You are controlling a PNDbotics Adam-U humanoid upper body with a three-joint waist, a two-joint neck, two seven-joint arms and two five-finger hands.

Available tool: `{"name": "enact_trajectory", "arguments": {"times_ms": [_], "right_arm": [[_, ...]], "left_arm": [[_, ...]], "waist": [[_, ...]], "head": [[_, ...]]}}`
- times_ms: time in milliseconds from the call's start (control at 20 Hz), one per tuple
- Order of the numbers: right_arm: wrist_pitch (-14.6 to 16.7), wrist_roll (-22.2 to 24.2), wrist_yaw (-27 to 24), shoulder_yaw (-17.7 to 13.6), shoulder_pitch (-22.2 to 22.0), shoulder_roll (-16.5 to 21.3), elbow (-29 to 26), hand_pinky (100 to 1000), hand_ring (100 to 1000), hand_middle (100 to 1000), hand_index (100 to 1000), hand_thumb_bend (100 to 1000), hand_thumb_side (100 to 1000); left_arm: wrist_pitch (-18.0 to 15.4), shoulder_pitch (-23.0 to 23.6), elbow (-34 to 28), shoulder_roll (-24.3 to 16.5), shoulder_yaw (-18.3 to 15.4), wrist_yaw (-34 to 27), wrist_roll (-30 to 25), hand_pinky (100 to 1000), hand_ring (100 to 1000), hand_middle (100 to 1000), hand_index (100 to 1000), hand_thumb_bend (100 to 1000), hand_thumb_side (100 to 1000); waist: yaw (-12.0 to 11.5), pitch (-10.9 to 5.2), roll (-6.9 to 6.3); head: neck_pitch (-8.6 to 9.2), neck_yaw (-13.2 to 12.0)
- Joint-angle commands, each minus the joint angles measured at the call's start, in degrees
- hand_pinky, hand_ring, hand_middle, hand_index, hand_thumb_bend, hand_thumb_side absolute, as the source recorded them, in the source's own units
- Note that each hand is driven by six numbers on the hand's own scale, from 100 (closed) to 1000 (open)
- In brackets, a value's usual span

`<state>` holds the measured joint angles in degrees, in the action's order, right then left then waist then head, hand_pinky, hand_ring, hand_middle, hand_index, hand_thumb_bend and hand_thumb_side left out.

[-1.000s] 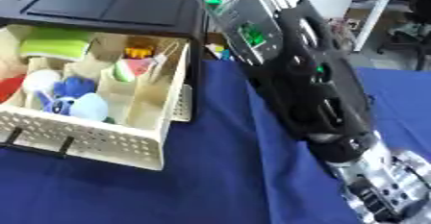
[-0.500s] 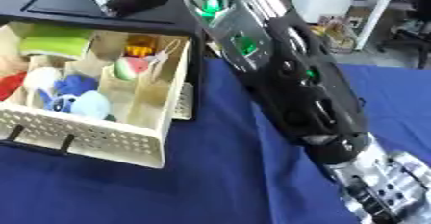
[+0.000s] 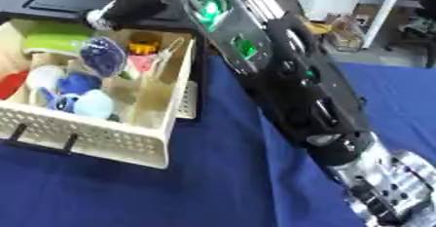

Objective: Pick up objects from table and place into drawer.

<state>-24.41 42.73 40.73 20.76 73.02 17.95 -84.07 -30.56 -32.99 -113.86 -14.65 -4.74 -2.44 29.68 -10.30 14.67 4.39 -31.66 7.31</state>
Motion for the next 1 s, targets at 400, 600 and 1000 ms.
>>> {"name": "enact_trajectory", "arguments": {"times_ms": [400, 600, 1000], "right_arm": [[-0.58, -0.18, 0.82, -2.07, 0.48, 2.18, -2.04, 797, 862, 668, 809, 474, 653], [-0.51, -1.69, 0.79, -3.71, -0.37, 3.78, -4.03, 798, 859, 661, 804, 460, 668], [-2.01, -5.90, -2.30, -8.46, -5.68, 11.29, -13.48, 796, 851, 645, 786, 468, 676]], "left_arm": [[0.06, -0.85, -0.73, -0.88, -0.06, 0.22, 0.05, 283, 373, 528, 712, 219, 1000], [-0.01, -0.84, -0.73, -0.96, -0.17, 0.28, 0.12, 282, 373, 527, 712, 217, 1000], [-0.21, -0.83, -0.73, -1.32, -0.47, 0.64, 0.46, 282, 373, 527, 712, 216, 1000]], "waist": [[0.21, -1.00, -0.86], [0.70, -0.88, -1.10], [1.83, -0.36, -1.78]], "head": [[-0.08, -0.23], [0.04, -0.54], [0.48, -2.10]]}}
